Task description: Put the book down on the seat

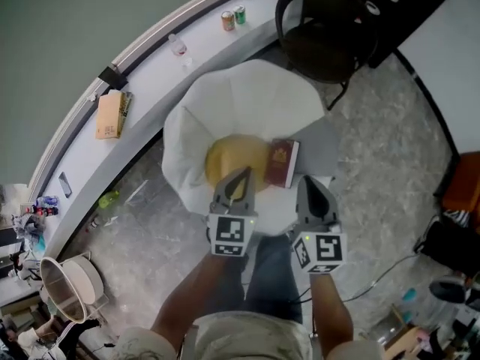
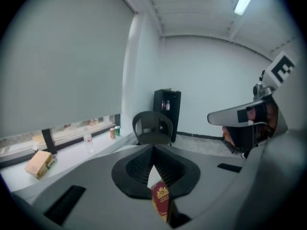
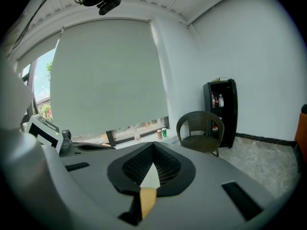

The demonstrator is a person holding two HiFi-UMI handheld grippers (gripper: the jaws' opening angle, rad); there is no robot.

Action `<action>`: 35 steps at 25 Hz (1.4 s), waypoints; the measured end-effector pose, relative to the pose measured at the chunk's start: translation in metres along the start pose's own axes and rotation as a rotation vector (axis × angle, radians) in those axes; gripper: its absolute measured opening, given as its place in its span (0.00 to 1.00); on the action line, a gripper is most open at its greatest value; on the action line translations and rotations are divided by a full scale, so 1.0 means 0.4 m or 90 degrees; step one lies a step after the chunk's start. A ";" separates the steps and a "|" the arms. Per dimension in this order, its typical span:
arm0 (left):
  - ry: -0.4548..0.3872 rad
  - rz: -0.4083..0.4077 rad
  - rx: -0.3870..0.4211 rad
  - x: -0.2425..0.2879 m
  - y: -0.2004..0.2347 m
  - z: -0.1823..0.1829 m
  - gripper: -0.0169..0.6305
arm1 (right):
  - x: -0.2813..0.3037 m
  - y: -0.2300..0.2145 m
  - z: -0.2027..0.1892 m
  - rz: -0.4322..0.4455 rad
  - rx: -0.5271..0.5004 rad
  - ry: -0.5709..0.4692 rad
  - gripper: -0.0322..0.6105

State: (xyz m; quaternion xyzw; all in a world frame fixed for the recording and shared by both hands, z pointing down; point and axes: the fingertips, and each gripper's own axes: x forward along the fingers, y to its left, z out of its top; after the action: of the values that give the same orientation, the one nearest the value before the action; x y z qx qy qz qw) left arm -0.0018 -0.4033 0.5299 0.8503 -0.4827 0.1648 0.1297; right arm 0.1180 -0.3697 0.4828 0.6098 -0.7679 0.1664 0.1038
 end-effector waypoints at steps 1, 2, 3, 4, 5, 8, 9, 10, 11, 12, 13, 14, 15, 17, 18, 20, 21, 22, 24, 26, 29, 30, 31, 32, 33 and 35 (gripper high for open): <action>-0.024 0.000 0.004 -0.032 0.009 0.048 0.04 | -0.013 0.017 0.039 0.001 -0.008 -0.013 0.05; -0.048 0.002 0.010 -0.064 0.021 0.095 0.04 | -0.024 0.035 0.078 0.003 -0.017 -0.027 0.05; -0.069 0.004 0.018 -0.096 0.032 0.137 0.04 | -0.035 0.054 0.115 0.005 -0.024 -0.041 0.05; -0.086 0.007 0.027 -0.130 0.042 0.172 0.04 | -0.052 0.074 0.146 0.007 -0.028 -0.053 0.05; -0.100 0.010 0.036 -0.163 0.047 0.201 0.04 | -0.075 0.090 0.172 0.007 -0.033 -0.065 0.05; -0.139 0.022 0.039 -0.249 0.060 0.278 0.04 | -0.152 0.118 0.254 0.000 -0.065 -0.108 0.05; -0.151 0.027 0.031 -0.276 0.070 0.302 0.04 | -0.174 0.128 0.281 -0.004 -0.078 -0.122 0.05; -0.162 0.028 0.021 -0.303 0.082 0.327 0.04 | -0.193 0.139 0.307 -0.008 -0.089 -0.136 0.05; -0.172 0.026 0.013 -0.326 0.092 0.352 0.04 | -0.211 0.149 0.332 -0.013 -0.097 -0.151 0.05; -0.183 0.023 0.011 -0.349 0.095 0.376 0.04 | -0.231 0.156 0.356 -0.018 -0.102 -0.166 0.05; -0.194 0.019 0.014 -0.372 0.093 0.397 0.04 | -0.254 0.162 0.375 -0.023 -0.107 -0.179 0.05; -0.205 0.017 0.019 -0.395 0.089 0.415 0.04 | -0.275 0.166 0.390 -0.028 -0.114 -0.190 0.05; -0.217 0.016 0.025 -0.415 0.088 0.431 0.04 | -0.292 0.171 0.404 -0.032 -0.121 -0.201 0.05; -0.238 0.019 0.036 -0.450 0.091 0.459 0.04 | -0.317 0.183 0.426 -0.037 -0.131 -0.219 0.05; -0.246 0.022 0.041 -0.466 0.091 0.469 0.04 | -0.330 0.187 0.433 -0.038 -0.134 -0.224 0.05; -0.254 0.028 0.046 -0.489 0.091 0.481 0.04 | -0.352 0.195 0.446 -0.040 -0.138 -0.232 0.05; -0.258 0.029 0.047 -0.495 0.092 0.487 0.04 | -0.359 0.199 0.454 -0.040 -0.141 -0.238 0.05; -0.260 0.029 0.046 -0.500 0.092 0.489 0.04 | -0.366 0.204 0.460 -0.040 -0.145 -0.243 0.05; -0.259 0.029 0.045 -0.507 0.090 0.482 0.04 | -0.376 0.212 0.460 -0.040 -0.149 -0.247 0.05; -0.257 0.028 0.046 -0.509 0.090 0.474 0.04 | -0.380 0.217 0.457 -0.040 -0.153 -0.249 0.05; -0.253 0.025 0.047 -0.507 0.085 0.463 0.04 | -0.386 0.219 0.452 -0.041 -0.159 -0.247 0.05; -0.250 0.024 0.045 -0.506 0.083 0.457 0.04 | -0.388 0.219 0.450 -0.042 -0.160 -0.245 0.05; -0.248 0.023 0.043 -0.506 0.082 0.451 0.04 | -0.390 0.219 0.446 -0.043 -0.162 -0.243 0.05; -0.246 0.022 0.041 -0.506 0.082 0.446 0.04 | -0.390 0.221 0.443 -0.044 -0.164 -0.240 0.05; -0.246 0.022 0.041 -0.508 0.084 0.441 0.04 | -0.390 0.225 0.440 -0.044 -0.166 -0.238 0.05; -0.245 0.022 0.042 -0.513 0.086 0.435 0.04 | -0.390 0.232 0.436 -0.044 -0.171 -0.237 0.05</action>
State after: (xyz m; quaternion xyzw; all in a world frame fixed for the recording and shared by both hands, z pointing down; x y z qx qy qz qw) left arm -0.1032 -0.3269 0.2901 0.8616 -0.5073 0.0168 0.0045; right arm 0.0722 -0.2771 0.2533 0.6365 -0.7678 -0.0564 0.0464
